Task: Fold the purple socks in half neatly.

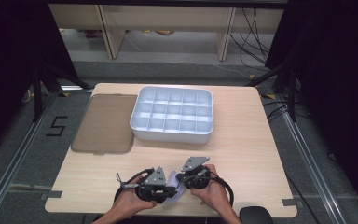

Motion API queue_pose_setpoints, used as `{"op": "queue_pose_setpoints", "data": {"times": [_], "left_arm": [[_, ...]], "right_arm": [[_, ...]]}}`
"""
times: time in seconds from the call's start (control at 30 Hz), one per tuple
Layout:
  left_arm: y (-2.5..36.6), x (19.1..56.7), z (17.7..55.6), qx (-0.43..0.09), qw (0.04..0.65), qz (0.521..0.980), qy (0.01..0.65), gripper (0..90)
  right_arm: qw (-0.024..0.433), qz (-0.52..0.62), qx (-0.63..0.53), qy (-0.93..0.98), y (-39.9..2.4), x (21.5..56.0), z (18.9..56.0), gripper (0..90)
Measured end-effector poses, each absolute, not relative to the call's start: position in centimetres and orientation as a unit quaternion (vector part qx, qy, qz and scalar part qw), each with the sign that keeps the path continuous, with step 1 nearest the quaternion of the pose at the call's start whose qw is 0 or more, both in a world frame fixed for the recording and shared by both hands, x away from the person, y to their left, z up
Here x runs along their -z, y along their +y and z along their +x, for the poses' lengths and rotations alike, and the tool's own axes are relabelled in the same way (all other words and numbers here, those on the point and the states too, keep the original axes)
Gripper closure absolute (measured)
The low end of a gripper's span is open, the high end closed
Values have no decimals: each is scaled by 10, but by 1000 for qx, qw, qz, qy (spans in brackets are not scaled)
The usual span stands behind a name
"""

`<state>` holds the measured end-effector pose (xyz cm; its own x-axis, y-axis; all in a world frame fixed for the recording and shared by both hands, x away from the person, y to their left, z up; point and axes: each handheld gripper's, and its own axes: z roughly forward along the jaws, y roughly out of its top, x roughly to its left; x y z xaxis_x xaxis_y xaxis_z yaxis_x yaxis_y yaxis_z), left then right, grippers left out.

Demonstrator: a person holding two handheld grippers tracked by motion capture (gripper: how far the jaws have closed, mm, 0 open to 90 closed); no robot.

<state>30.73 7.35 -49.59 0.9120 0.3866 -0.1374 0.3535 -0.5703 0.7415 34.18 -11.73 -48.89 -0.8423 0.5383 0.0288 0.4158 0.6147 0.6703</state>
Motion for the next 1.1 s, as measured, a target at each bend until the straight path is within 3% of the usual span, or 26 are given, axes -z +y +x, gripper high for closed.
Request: {"op": "queue_pose_setpoints", "data": {"times": [0.47,0.7,0.8,0.83,0.93,0.97,1.0,1.1], "left_arm": [[94,501,317,-64,395,889,221,849],[98,502,320,-57,388,891,228,849],[97,501,320,-65,383,895,220,848],[97,501,320,-65,383,895,220,848],[96,502,319,-62,394,890,218,848],[96,502,319,-62,394,890,218,848],[95,502,319,-62,394,891,217,848],[95,502,319,-62,393,891,216,848]], "right_arm": [[78,259,-347,898,-119,489,337,875],[68,262,-350,897,-121,487,328,841],[81,264,-354,894,-125,482,328,730],[81,264,-354,894,-125,482,328,730],[84,278,-368,884,-132,477,340,541],[84,278,-368,884,-132,477,340,541],[84,271,-367,886,-133,478,346,466],[69,265,-363,891,-132,479,351,420]]}}
